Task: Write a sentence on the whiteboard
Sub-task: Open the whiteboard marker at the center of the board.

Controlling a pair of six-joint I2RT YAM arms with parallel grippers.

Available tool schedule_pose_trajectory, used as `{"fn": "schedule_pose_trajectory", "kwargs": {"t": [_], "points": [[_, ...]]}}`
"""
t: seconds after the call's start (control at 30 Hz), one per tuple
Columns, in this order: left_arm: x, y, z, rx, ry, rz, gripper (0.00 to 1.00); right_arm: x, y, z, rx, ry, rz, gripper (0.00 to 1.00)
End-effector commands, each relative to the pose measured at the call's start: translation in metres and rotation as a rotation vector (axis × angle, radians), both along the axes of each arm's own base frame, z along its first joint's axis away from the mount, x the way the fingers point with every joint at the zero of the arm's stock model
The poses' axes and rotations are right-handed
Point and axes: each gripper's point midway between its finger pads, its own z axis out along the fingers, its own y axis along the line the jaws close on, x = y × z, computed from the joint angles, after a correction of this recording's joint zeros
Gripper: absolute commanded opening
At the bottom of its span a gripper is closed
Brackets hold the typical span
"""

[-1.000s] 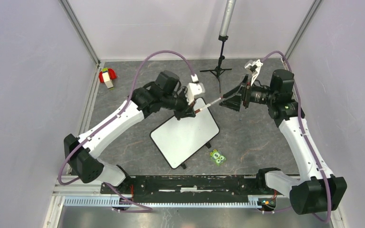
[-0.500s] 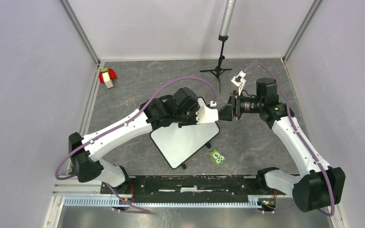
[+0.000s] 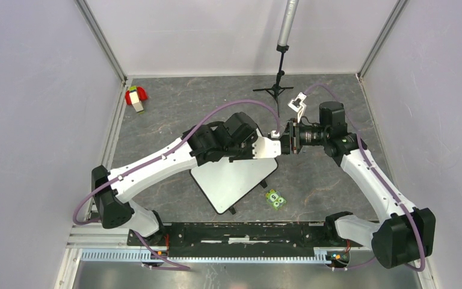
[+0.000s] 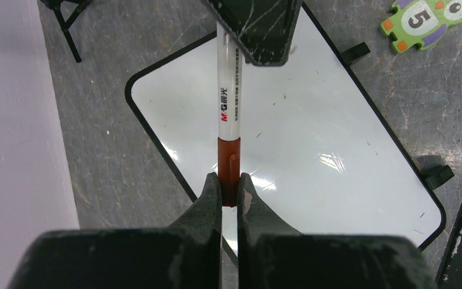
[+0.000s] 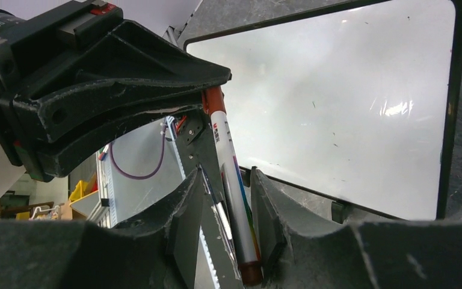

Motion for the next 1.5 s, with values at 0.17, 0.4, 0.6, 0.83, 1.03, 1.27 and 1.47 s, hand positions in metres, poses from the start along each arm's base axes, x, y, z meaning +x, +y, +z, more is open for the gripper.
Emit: {"fn": "schedule_pose_trajectory", "kwargs": {"t": [0.17, 0.4, 0.6, 0.83, 1.03, 1.27, 1.47], "points": [[-0.007, -0.023, 0.021, -0.037, -0.049, -0.084, 0.02, -0.001, 0.01, 0.015, 0.07, -0.001, 0.034, 0.42], [-0.006, -0.028, 0.024, -0.033, -0.063, -0.077, 0.02, -0.004, 0.011, 0.015, 0.068, -0.008, 0.039, 0.37], [-0.001, -0.023, 0.021, -0.01, -0.084, -0.053, 0.02, -0.006, 0.01, 0.013, 0.053, -0.021, 0.044, 0.48], [0.001, -0.015, 0.023, 0.004, -0.111, -0.038, 0.02, -0.008, 0.009, 0.014, 0.048, -0.029, 0.051, 0.42], [0.003, -0.01, 0.019, 0.009, -0.109, -0.023, 0.02, -0.009, 0.01, 0.016, 0.057, -0.03, 0.056, 0.41], [0.007, -0.004, 0.022, -0.004, -0.111, -0.002, 0.02, -0.011, 0.01, 0.014, 0.067, -0.021, 0.058, 0.52], [0.007, -0.006, 0.024, -0.019, -0.104, 0.004, 0.02, -0.009, 0.01, 0.015, 0.067, -0.024, 0.053, 0.47]]}}
